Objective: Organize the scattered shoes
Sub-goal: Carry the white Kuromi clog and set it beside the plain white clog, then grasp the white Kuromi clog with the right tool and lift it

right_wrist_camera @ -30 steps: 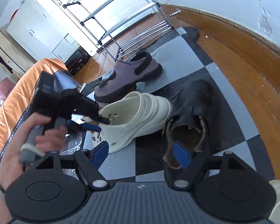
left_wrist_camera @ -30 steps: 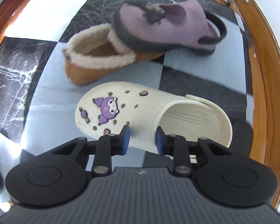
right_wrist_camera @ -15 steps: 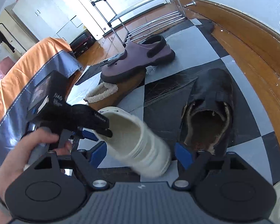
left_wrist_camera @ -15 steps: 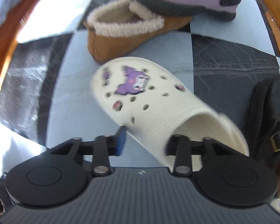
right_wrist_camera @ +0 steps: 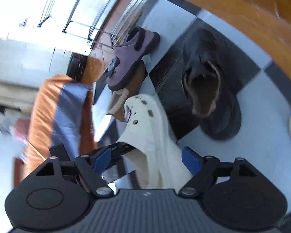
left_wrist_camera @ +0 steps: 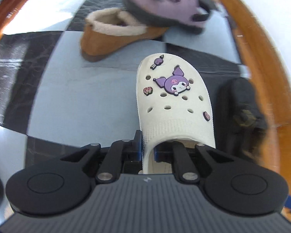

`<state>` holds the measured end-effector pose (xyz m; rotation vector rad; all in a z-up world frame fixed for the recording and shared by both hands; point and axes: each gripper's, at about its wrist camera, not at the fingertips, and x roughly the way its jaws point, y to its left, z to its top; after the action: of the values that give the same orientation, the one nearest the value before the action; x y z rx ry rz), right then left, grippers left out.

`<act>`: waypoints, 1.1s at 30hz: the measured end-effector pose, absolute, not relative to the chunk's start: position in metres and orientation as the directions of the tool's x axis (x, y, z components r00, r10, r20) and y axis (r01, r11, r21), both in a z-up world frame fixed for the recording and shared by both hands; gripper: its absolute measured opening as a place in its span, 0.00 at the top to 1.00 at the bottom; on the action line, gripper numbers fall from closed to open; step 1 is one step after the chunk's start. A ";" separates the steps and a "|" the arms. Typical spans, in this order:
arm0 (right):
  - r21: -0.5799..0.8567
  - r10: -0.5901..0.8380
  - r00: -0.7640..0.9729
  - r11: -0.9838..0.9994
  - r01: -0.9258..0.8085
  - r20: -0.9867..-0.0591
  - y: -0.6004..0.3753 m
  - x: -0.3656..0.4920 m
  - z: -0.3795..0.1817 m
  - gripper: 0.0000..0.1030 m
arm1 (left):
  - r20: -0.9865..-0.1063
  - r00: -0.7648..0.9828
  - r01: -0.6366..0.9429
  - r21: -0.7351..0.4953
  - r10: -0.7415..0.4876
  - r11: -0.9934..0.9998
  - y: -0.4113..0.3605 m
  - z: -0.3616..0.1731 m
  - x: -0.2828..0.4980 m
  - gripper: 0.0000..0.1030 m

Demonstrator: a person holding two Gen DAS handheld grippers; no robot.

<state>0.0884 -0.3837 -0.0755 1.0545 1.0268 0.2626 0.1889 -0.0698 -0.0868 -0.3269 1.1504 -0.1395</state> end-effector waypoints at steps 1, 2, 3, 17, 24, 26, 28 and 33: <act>0.816 0.616 0.547 0.511 0.272 -0.568 -0.386 0.081 -0.067 0.21 | -0.868 0.397 -0.050 -0.345 -0.299 0.937 -0.074 -0.077 0.184 0.90; 0.812 0.604 0.557 0.517 0.271 -0.571 -0.388 0.072 -0.060 0.21 | -0.863 0.388 -0.042 -0.366 -0.322 0.930 -0.078 -0.067 0.179 0.90; 0.799 0.584 0.564 0.536 0.272 -0.584 -0.392 0.063 -0.052 0.21 | -0.863 0.378 -0.037 -0.375 -0.335 0.926 -0.084 -0.057 0.172 0.90; 0.240 0.044 0.489 0.907 0.346 -0.871 -0.418 -0.073 -0.040 0.18 | -0.850 0.018 0.068 -0.524 -0.526 0.849 -0.200 -0.094 0.049 0.54; 0.144 0.026 0.476 0.967 0.212 -0.879 -0.384 -0.059 -0.074 0.23 | -0.844 0.202 0.041 -0.500 -0.497 0.865 -0.126 -0.046 0.053 0.44; 0.115 0.027 0.474 0.981 0.158 -0.880 -0.371 -0.048 -0.077 0.23 | -0.827 0.230 -0.072 -0.540 -0.513 0.838 -0.093 -0.044 0.055 0.40; 0.114 0.105 0.449 0.993 -0.006 -0.887 -0.348 -0.029 -0.086 0.29 | -0.845 0.260 -0.160 -0.514 -0.467 0.843 -0.074 -0.044 0.051 0.39; -0.089 -0.022 0.410 0.985 -0.147 -0.912 -0.305 0.000 -0.126 0.38 | -0.862 0.229 -0.177 -0.495 -0.453 0.851 -0.071 -0.061 0.046 0.39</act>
<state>-0.0002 -0.3051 -0.1265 -0.1644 1.1466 0.0791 0.0464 -0.0712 -0.0605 -0.5629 1.3459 -0.2041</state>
